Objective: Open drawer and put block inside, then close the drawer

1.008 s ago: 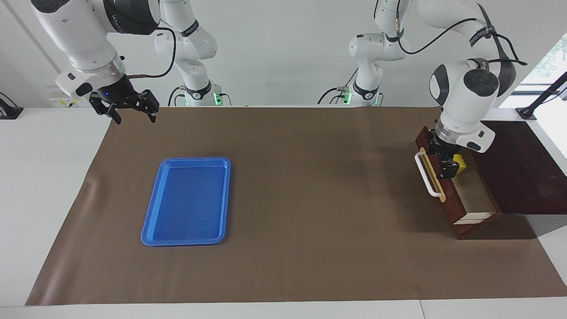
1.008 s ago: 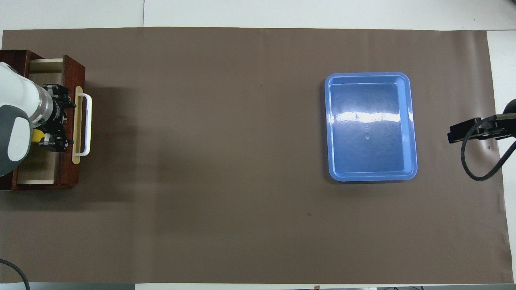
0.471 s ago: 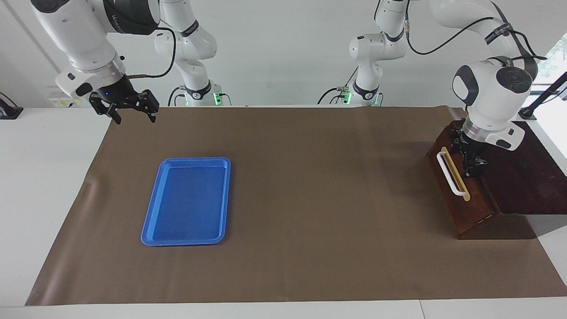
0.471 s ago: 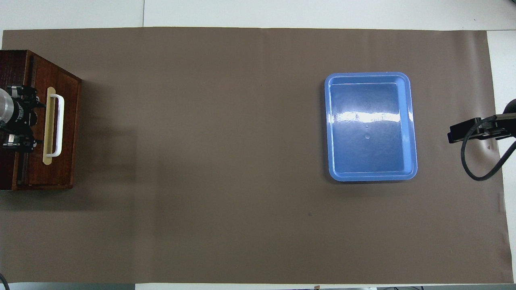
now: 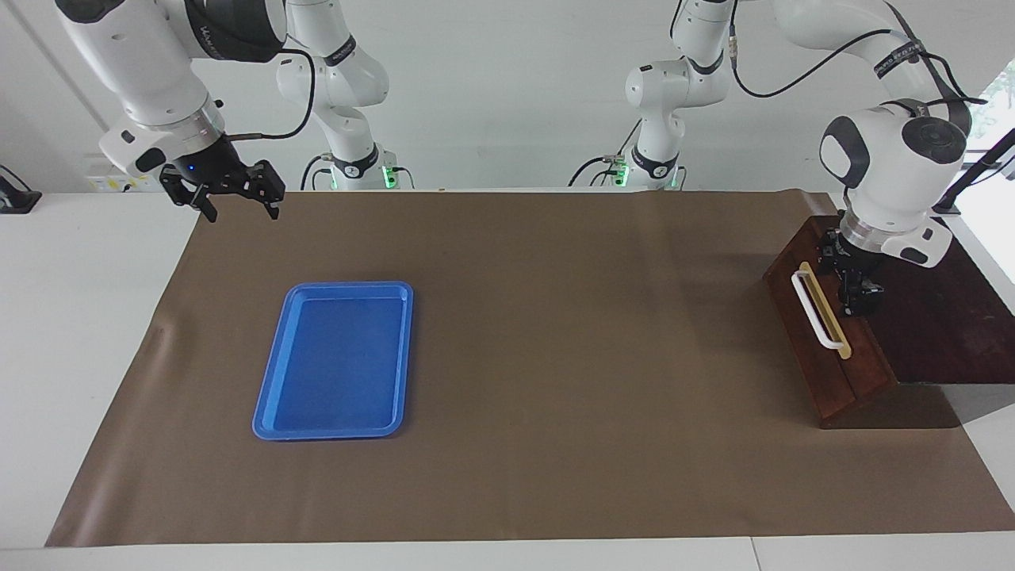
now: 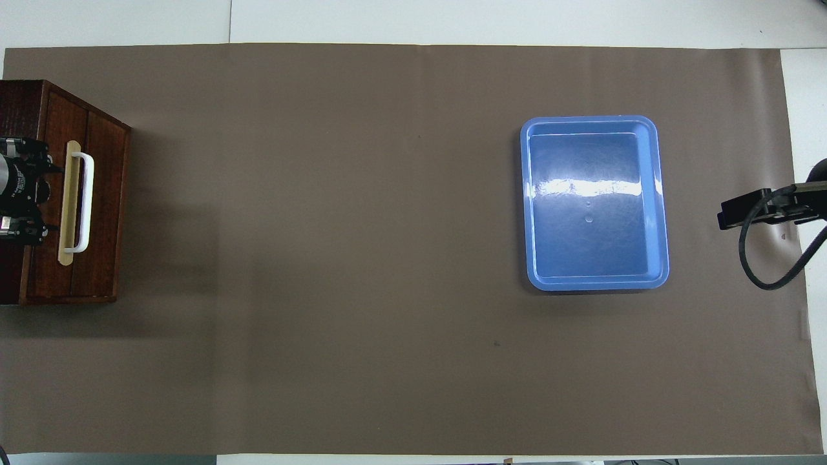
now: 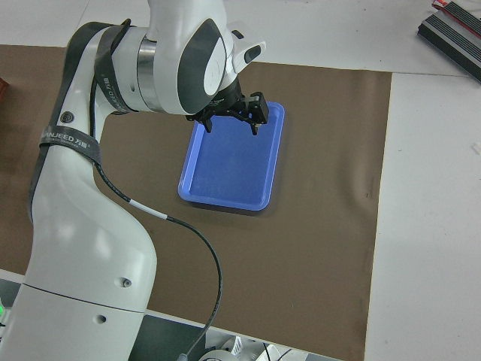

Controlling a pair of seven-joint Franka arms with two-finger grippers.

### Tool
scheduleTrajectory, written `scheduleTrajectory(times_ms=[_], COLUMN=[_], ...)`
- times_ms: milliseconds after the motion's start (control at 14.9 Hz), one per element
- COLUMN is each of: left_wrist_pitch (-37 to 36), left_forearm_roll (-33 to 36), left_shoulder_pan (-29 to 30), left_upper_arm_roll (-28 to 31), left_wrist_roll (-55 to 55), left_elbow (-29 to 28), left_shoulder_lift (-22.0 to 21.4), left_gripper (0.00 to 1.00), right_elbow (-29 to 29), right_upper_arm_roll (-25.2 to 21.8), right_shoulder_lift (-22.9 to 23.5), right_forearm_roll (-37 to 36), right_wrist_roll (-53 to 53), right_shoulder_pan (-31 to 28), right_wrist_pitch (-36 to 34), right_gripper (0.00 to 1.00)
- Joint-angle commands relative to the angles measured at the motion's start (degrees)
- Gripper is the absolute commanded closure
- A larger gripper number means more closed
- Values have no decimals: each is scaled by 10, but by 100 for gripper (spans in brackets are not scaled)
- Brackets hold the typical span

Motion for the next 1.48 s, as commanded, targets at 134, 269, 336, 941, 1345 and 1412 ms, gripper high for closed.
scheduleTrajectory(times_ms=[134, 269, 336, 941, 1345, 1412], left_wrist_pitch=[-118, -190, -218, -321, -310, -312], left_forearm_roll=[6, -2, -21, -85, -99, -99], left_shoulder_pan=[-19, -19, -19, -53, -2, -2], left_upper_arm_roll=[-7, -23, -30, -42, -87, -87], left_wrist_roll=[19, 109, 164, 653, 798, 799], left_elbow=[81, 124, 136, 121, 143, 143], left_shoulder_lift=[-8, -11, -22, -87, -64, -64], left_gripper=[0, 0, 0, 0, 0, 0], right_elbow=[-1, -1, -1, -1, -1, -1], right_upper_arm_roll=[7, 7, 7, 7, 7, 7], right_shoulder_lift=[-3, -3, -3, -3, -3, -3], right_forearm_roll=[-6, -6, -6, -6, -6, -6], right_wrist_roll=[-12, -12, -12, -12, -12, -12], right_shoulder_pan=[-9, -9, -8, -8, -9, -9], right_wrist_pitch=[-10, -10, -10, -10, -10, -10], right_gripper=[0, 0, 0, 0, 0, 0])
